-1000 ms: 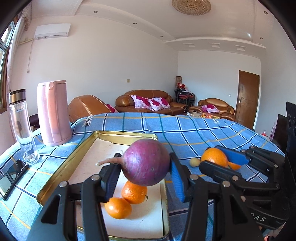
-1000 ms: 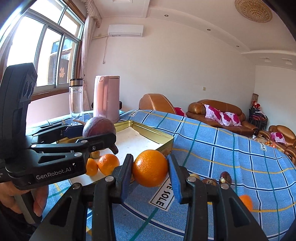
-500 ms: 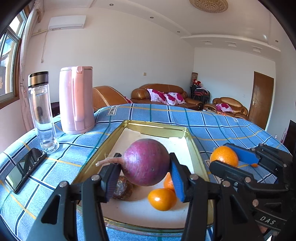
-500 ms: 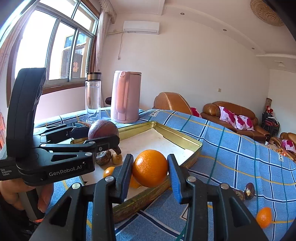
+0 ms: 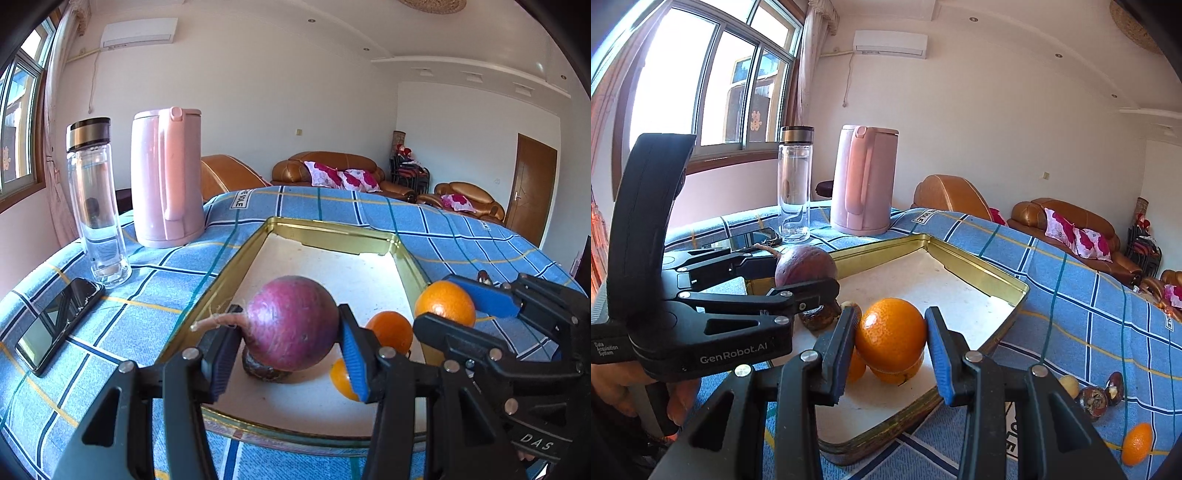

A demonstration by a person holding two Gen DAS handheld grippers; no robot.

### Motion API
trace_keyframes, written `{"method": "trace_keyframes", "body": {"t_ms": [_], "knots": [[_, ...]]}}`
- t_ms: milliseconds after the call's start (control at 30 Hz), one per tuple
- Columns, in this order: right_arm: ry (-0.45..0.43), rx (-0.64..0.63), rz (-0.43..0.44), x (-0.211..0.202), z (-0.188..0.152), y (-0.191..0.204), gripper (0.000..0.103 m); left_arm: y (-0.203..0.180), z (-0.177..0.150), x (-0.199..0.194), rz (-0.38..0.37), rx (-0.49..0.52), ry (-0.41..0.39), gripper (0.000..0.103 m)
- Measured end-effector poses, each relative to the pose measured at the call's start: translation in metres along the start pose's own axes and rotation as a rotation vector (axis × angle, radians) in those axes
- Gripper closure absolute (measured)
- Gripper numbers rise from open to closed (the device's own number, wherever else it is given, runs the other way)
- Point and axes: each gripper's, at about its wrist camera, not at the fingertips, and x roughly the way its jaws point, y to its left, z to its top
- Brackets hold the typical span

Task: Organize fruits
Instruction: 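Open left tool dropping onion in tray while right tool releases orange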

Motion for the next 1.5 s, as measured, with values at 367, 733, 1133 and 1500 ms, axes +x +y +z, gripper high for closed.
{"method": "trace_keyframes", "body": {"t_ms": [367, 733, 1133, 1500], "knots": [[0.077, -0.02, 0.04, 0.016, 0.001, 0.004, 0.063, 0.003, -0.003, 0.005, 0.008, 0.007, 0.025, 0.05], [0.14, -0.007, 0.081, 0.027, -0.002, 0.004, 0.063, 0.001, -0.005, 0.011, 0.009, 0.026, 0.058, 0.05], [0.175, 0.011, 0.109, 0.032, -0.004, 0.001, 0.063, -0.003, -0.006, 0.012, 0.01, 0.049, 0.066, 0.05], [0.128, 0.025, 0.079, 0.019, -0.005, -0.003, 0.05, -0.002, -0.005, 0.005, 0.032, 0.034, 0.034, 0.024]]}}
